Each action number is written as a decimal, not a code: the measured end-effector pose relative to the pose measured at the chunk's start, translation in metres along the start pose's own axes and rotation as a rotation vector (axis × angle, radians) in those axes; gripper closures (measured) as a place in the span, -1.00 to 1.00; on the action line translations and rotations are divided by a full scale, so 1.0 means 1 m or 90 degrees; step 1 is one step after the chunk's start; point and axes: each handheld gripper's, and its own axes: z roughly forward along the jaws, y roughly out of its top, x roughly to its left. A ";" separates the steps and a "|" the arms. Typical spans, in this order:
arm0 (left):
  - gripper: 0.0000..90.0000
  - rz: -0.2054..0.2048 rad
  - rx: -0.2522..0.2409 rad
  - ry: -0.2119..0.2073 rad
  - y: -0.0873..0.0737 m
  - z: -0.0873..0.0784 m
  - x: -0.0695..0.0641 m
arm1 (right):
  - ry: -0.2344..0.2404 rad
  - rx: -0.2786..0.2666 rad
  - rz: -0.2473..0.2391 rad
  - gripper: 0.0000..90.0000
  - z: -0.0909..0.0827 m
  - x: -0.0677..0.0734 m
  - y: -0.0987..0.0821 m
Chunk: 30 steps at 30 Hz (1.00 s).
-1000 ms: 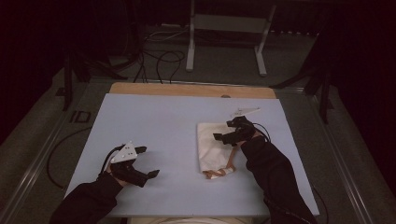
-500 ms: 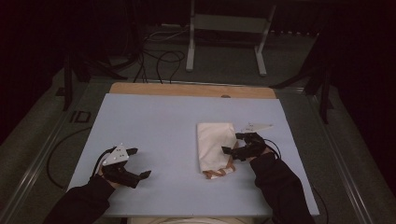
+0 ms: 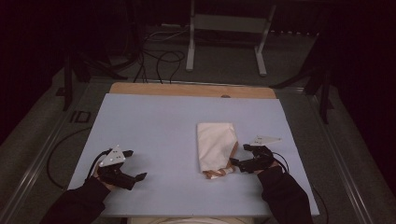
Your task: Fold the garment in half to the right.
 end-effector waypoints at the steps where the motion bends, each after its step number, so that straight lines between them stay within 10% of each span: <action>1: -0.99 -0.004 -0.003 0.007 -0.002 -0.003 0.001 | -0.003 0.001 0.000 -0.78 0.000 0.000 -0.002; 17: -0.99 -0.041 0.016 0.061 -0.019 -0.016 0.007 | -0.046 -0.002 0.000 -0.78 -0.019 0.008 -0.029; 30: -0.99 -0.081 0.005 0.161 -0.021 -0.022 0.013 | -0.068 -0.009 -0.010 -0.78 -0.015 0.005 -0.030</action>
